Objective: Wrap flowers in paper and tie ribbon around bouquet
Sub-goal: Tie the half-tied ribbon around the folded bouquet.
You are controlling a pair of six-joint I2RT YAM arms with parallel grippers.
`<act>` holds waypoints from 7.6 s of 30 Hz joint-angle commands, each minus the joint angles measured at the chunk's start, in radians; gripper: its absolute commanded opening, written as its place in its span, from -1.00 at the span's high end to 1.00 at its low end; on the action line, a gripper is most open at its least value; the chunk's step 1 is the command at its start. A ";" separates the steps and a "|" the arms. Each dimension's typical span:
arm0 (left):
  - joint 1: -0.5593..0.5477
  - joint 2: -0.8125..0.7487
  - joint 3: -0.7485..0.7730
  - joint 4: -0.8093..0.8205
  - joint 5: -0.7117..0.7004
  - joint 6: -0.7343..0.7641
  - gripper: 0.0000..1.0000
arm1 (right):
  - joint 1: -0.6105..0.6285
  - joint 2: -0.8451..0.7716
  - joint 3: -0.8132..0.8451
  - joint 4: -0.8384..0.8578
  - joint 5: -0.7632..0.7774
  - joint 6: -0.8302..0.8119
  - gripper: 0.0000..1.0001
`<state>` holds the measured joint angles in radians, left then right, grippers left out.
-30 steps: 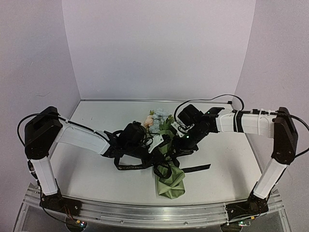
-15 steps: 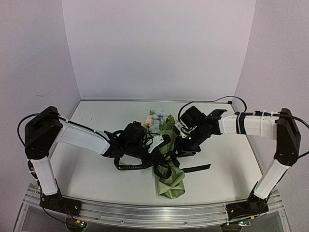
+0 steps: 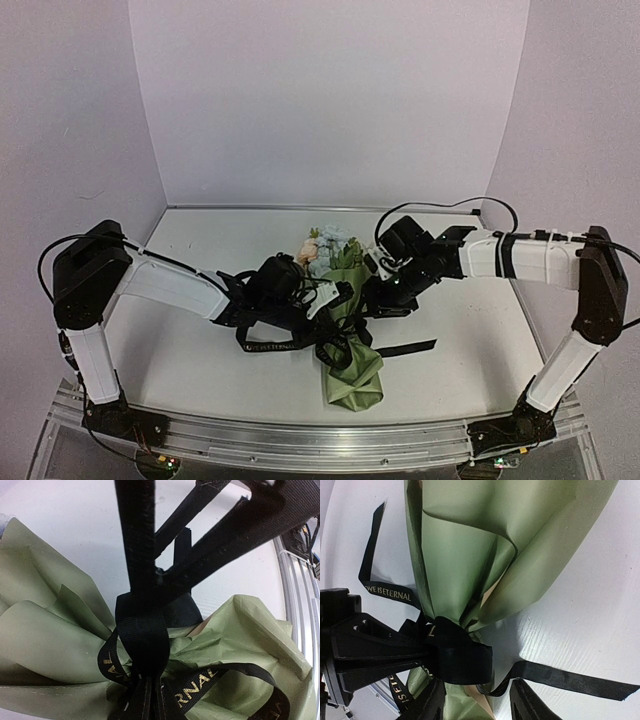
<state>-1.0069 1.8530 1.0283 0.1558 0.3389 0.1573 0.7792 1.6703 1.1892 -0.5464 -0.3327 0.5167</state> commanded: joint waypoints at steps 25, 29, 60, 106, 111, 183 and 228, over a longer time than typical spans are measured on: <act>0.003 -0.019 0.057 -0.002 -0.012 -0.006 0.71 | -0.004 0.068 0.018 0.041 -0.086 0.031 0.98; 0.004 -0.041 0.057 0.004 -0.014 -0.019 0.56 | -0.004 0.069 0.016 0.045 -0.091 0.032 1.00; 0.005 0.028 0.154 -0.057 -0.145 -0.035 0.39 | -0.003 0.072 0.012 0.066 -0.097 0.042 1.00; 0.016 -0.003 0.141 -0.066 -0.065 -0.099 1.00 | 0.158 -0.061 0.041 -0.196 0.045 -0.144 0.08; 0.016 -0.015 0.107 -0.047 -0.050 -0.090 1.00 | 0.180 -0.027 0.070 -0.187 0.061 -0.158 0.06; 0.027 -0.001 0.039 0.058 0.181 -0.021 0.98 | 0.064 -0.343 -0.321 0.378 -0.269 -0.618 -0.17; 0.047 0.097 0.192 -0.140 0.270 0.028 0.97 | 0.196 0.016 -0.067 0.103 -0.199 -1.333 -0.10</act>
<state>-0.9653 1.9311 1.1721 0.0246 0.5852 0.1680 0.9665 1.6686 1.1034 -0.5248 -0.5804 -0.8045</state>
